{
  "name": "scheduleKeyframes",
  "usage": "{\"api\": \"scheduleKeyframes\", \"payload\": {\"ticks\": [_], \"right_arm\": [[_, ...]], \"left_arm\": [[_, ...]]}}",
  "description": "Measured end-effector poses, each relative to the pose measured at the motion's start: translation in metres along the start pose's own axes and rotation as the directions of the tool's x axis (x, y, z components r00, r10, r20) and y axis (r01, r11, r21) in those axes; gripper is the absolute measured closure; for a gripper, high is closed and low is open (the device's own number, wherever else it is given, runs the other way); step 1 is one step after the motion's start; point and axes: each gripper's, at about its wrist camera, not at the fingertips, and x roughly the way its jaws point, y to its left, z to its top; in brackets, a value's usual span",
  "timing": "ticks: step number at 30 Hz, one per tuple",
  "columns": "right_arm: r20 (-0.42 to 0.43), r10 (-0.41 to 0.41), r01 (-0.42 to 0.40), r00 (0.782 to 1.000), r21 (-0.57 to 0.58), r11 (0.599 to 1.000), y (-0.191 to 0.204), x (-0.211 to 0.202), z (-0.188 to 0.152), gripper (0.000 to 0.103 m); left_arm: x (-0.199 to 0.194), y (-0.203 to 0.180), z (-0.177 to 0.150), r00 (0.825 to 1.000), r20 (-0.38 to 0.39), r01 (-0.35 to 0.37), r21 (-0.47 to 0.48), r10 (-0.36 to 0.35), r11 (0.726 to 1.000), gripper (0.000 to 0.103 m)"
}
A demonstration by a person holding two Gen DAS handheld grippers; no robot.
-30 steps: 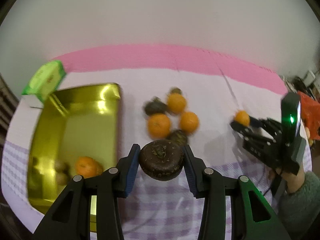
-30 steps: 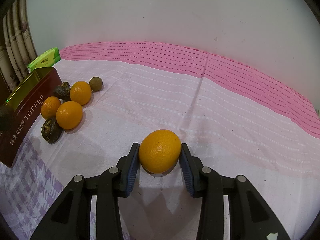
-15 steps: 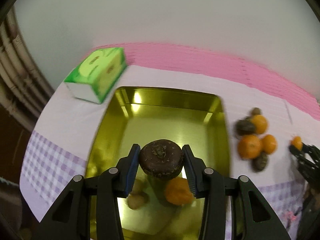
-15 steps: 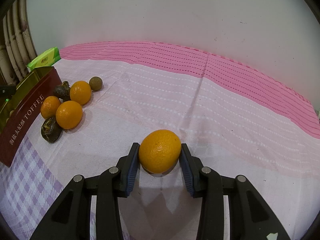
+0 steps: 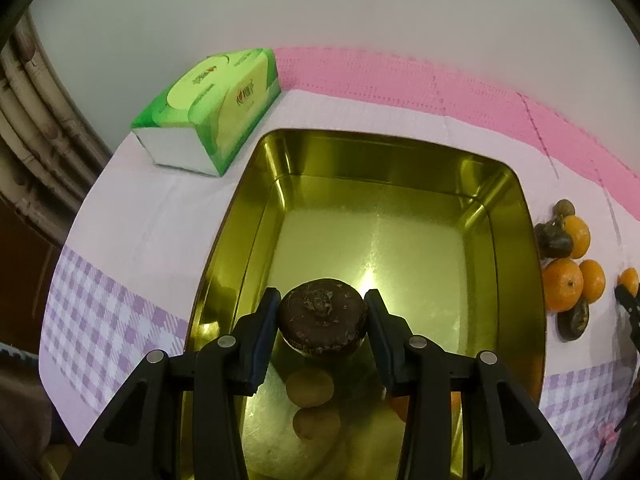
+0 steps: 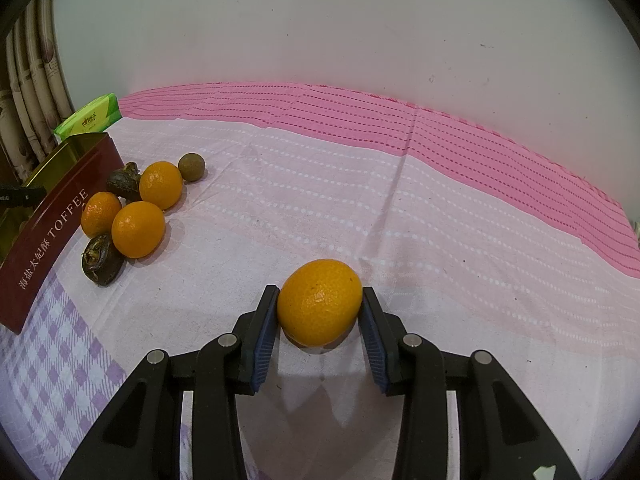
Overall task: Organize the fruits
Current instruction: 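Carry the brown fruit into the gold tray and open the left gripper, then withdraw the left gripper from the tray while the right carries the yellow orange toward it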
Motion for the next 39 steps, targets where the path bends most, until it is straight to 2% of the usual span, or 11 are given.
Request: {"api": "scheduleKeyframes", "payload": {"ticks": [13, 22, 27, 39], "right_arm": [[-0.001, 0.001, -0.001, 1.0, -0.001, 1.0, -0.001, 0.0, 0.0, 0.066], [-0.001, 0.001, -0.001, 1.0, 0.0, 1.0, 0.0, 0.0, 0.0, 0.066], [-0.002, 0.002, -0.002, 1.0, 0.001, 1.0, 0.0, 0.0, 0.0, 0.066], [-0.002, 0.0, 0.0, 1.0, 0.0, 1.0, 0.0, 0.0, 0.0, 0.066]], "left_arm": [[0.015, 0.001, -0.001, 0.999, -0.044, -0.013, -0.002, 0.013, 1.0, 0.059], [0.012, 0.001, -0.002, 0.999, -0.04, -0.028, 0.005, 0.029, 1.0, 0.057], [0.001, -0.003, -0.004, 0.999, -0.014, -0.044, 0.019, 0.044, 0.999, 0.049], [-0.043, -0.001, -0.027, 0.995, 0.085, -0.044, 0.005, 0.043, 0.999, 0.047]]}}
